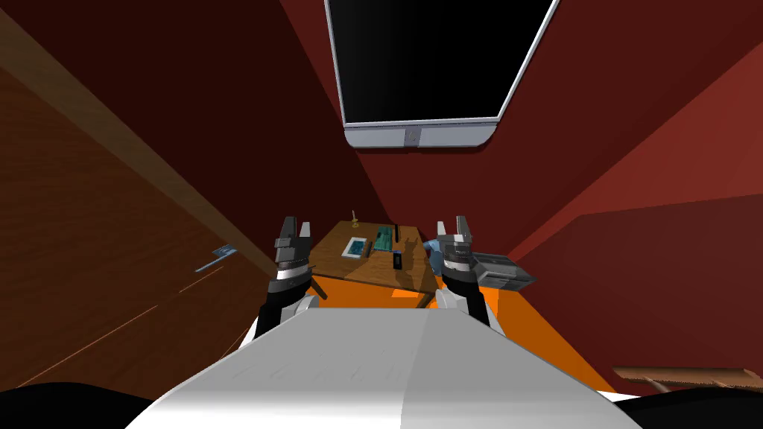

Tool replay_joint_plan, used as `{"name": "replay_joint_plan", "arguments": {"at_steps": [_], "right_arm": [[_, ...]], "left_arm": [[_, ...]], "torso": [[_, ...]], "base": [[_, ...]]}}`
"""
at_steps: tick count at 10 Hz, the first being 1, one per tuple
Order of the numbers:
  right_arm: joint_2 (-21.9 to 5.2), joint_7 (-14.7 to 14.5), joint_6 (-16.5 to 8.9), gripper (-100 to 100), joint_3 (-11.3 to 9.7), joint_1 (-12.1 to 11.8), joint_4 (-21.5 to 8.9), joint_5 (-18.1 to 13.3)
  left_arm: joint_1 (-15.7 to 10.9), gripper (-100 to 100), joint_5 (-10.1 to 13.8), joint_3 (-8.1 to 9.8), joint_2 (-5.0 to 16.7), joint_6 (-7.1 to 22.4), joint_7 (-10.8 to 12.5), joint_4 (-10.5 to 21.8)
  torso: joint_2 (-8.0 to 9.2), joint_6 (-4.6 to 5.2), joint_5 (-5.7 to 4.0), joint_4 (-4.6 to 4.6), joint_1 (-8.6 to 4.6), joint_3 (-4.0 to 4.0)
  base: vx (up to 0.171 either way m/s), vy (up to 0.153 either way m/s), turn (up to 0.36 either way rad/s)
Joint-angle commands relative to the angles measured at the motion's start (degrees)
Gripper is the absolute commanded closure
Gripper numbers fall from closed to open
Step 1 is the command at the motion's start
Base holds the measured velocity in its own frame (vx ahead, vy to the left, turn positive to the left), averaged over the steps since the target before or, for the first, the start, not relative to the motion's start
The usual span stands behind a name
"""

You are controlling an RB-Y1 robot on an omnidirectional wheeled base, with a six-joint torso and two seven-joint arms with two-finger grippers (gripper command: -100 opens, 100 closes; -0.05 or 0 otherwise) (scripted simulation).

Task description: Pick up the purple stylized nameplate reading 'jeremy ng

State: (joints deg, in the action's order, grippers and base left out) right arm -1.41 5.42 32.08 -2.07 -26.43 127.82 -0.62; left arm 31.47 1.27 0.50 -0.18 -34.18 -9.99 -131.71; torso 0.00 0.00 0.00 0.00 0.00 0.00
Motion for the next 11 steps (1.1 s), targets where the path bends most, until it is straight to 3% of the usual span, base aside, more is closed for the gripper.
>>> {"name": "replay_joint_plan", "arguments": {"at_steps": [1, 8, 9, 11], "right_arm": [[-2.34, -0.34, -0.19, -100, -0.18, 0.89, -1.24, -0.94], [-10.79, -3.58, -1.92, -100, -2.12, 6.91, -10.67, -7.62], [-10.79, -3.58, -1.92, -100, -2.12, 6.91, -11.39, -7.62], [-13.5, -5.12, -2.77, -100, -3.07, 9.29, -15.25, -10.29]], "left_arm": [[0.0, 0, 0.0, 0.0, 0.0, 0.0, 0.0, 0.0], [-0.02, 0, 0.0, -0.01, 0.0, 0.01, 0.0, 0.0], [-0.02, 0, 0.0, -0.01, 0.0, 0.01, 0.0, 0.0], [-0.01, 0, 0.0, 0.0, 0.0, 0.0, 0.0, 0.0]], "torso": [[0.0, 0.0, 0.0, 0.0, 0.0, 0.0], [0.65, -0.02, 0.02, 0.15, 0.1, 0.38], [0.57, -0.01, 0.03, 0.13, 0.13, 0.34], [0.28, -0.01, 0.02, 0.07, 0.09, 0.16]], "base": [[-0.049, 0.016, 0.12], [-0.139, 0.022, 0.162], [-0.072, 0.045, 0.073], [-0.079, 0.051, 0.175]]}}
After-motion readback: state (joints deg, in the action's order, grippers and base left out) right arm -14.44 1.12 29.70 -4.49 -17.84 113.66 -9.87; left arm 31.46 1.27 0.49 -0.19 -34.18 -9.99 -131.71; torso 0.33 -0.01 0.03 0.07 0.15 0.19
